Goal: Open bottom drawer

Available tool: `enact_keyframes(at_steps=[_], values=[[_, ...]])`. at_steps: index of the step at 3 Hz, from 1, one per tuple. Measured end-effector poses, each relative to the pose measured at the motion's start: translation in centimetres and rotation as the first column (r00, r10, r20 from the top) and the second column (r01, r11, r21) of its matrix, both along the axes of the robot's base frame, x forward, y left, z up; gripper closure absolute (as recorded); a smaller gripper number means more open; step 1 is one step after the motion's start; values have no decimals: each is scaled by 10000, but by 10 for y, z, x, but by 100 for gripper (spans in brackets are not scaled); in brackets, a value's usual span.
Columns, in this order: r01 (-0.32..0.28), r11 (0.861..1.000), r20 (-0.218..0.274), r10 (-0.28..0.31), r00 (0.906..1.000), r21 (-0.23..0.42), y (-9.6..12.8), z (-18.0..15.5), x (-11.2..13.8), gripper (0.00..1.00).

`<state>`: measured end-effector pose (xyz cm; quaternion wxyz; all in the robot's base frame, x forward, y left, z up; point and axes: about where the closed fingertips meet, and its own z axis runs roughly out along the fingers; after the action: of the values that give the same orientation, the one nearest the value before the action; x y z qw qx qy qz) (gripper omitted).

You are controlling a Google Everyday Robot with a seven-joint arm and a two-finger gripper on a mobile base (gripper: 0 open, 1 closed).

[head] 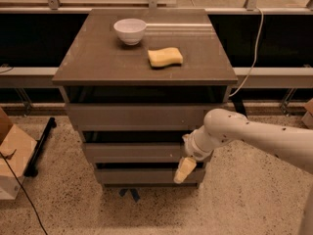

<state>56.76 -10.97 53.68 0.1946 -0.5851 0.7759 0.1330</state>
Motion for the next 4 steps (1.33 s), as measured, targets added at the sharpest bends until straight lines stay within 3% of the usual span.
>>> enact_keyframes(at_steps=[1, 2, 4], values=[[-68, 10000, -263, 69, 9996, 17, -1, -3, 2, 0], [278, 9996, -227, -278, 9994, 8, 2, -20, 2, 0], [1094, 9938, -215, -1090, 9938, 195, 4, -83, 3, 0]])
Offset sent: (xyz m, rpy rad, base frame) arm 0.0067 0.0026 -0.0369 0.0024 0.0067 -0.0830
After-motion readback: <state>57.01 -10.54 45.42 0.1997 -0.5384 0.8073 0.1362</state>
